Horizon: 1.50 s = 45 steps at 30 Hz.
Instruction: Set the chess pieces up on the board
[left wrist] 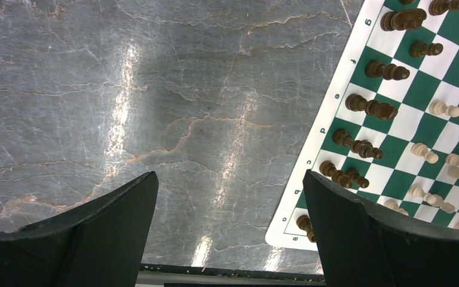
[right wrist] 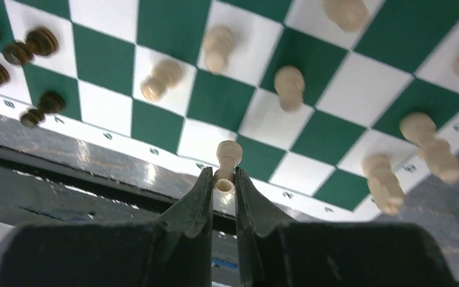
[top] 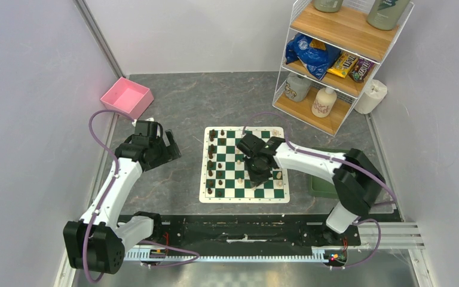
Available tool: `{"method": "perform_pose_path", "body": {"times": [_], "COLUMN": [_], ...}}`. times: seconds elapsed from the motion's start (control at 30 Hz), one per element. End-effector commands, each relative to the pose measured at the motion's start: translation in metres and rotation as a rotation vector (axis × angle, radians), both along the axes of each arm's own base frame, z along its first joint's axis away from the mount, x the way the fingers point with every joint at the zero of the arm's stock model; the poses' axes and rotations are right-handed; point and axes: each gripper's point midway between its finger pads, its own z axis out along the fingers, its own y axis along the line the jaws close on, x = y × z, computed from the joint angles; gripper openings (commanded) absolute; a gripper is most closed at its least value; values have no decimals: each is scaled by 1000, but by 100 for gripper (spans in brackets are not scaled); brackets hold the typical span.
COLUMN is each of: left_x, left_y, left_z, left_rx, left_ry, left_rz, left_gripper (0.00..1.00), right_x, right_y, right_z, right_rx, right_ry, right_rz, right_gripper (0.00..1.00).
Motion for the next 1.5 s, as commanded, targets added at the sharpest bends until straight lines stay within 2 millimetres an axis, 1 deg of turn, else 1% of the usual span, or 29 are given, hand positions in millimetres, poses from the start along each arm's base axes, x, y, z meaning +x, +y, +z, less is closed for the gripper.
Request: {"method": "perform_pose_path", "body": {"times": [0.0,0.1,0.2,0.3,0.53,0.73,1.1,1.47], "left_x": [10,10,9,9,9,9,9,9], "left_y": [-2,-3,-3,-3,-3,-3,-4,-4], "left_z": [15,15,14,15,15,15,14,13], "left_rx": [-9,-10,-12,-14,-12,-12,-15,-16], "left_ry": [-45,-45,-44,-44,-47,-46,-40,-37], "left_rz": [-21,-23,-25,-25,-24,-22,-25,-26], "left_gripper": [98,98,98,98,98,98,98,98], "right_x": [-13,-21,-26,-26,-20,-19,-14,-19], "right_y": [-31,-48,-63,-76,-95,-102,-98,-99], "right_z": [19,20,16,13,3,-3,-7,-10], "right_rx": [-29,-48,-78,-97,-113,-104,-90,-93], "right_ry": [-49,-59,-65,-69,-58,-50,-49,-25], "right_rz": [-55,-93,-135,-177,-245,-271,-266,-267], "right_gripper": [17,17,17,17,17,17,18,18]}}
